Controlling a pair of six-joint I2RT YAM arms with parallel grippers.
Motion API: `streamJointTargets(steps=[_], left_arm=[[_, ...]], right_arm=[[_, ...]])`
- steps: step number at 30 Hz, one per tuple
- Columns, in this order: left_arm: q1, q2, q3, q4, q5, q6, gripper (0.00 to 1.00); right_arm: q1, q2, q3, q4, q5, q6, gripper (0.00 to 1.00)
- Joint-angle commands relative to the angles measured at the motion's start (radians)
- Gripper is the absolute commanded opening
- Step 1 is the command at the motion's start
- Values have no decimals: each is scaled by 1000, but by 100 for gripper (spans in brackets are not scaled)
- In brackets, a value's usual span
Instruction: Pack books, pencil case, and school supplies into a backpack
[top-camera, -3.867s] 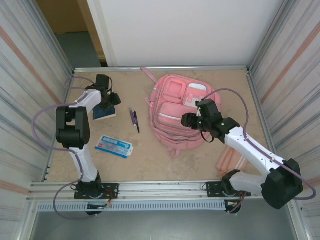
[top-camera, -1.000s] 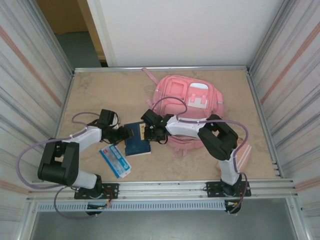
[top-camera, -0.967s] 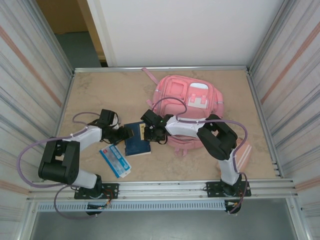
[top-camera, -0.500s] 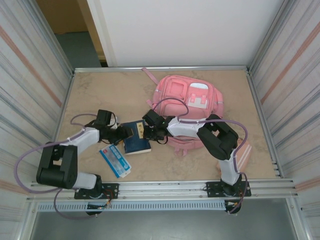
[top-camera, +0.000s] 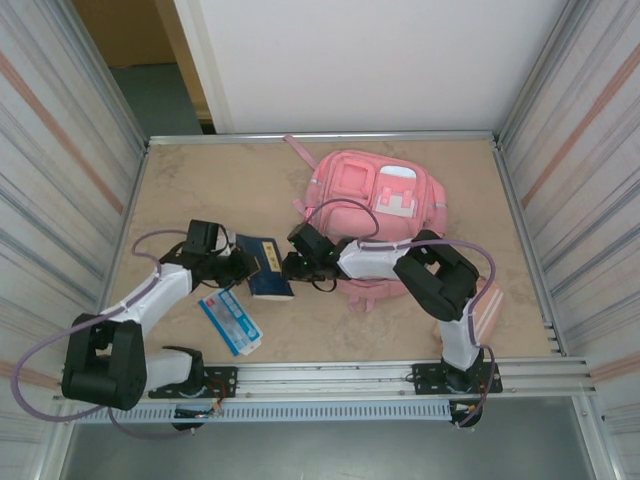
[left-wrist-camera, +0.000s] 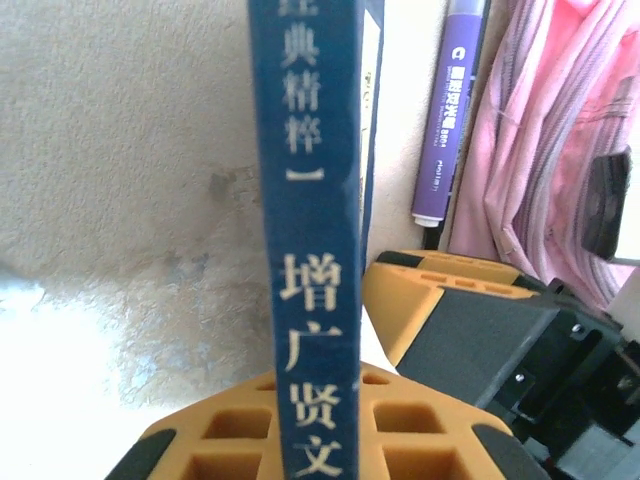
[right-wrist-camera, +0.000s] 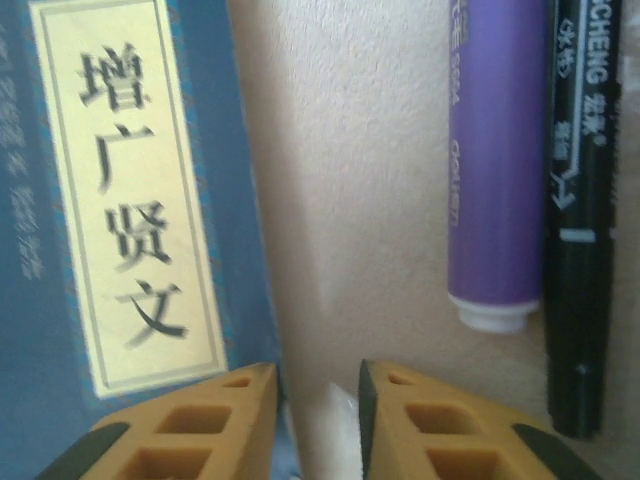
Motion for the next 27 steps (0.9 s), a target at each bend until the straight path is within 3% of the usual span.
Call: streamJointTargets(steps=[1, 8, 10, 14, 19, 22, 24, 27], left_arm=[[25, -65, 51, -32, 11, -40, 4], [28, -156, 201, -53, 83, -176, 0], [22, -162, 254, -36, 99, -216, 0], [14, -172, 330, 48, 89, -268, 0], [0, -188, 329, 233, -22, -499, 0], [-63, -216, 274, 402, -144, -542, 0], [-107, -235, 269, 414, -226, -552, 0], [-166, -252, 274, 411, -300, -549, 0]], right_arm=[[5, -121, -27, 53, -13, -76, 32], [5, -435, -41, -54, 174, -104, 48], [2, -514, -50, -108, 245, 7, 53], [4, -661, -170, 15, 285, 303, 63], [-15, -702, -145, -7, 217, 487, 81], [-24, -682, -147, 49, 181, 621, 84], [-23, -652, -142, 79, 178, 704, 92], [-24, -588, -109, 150, 180, 728, 94]])
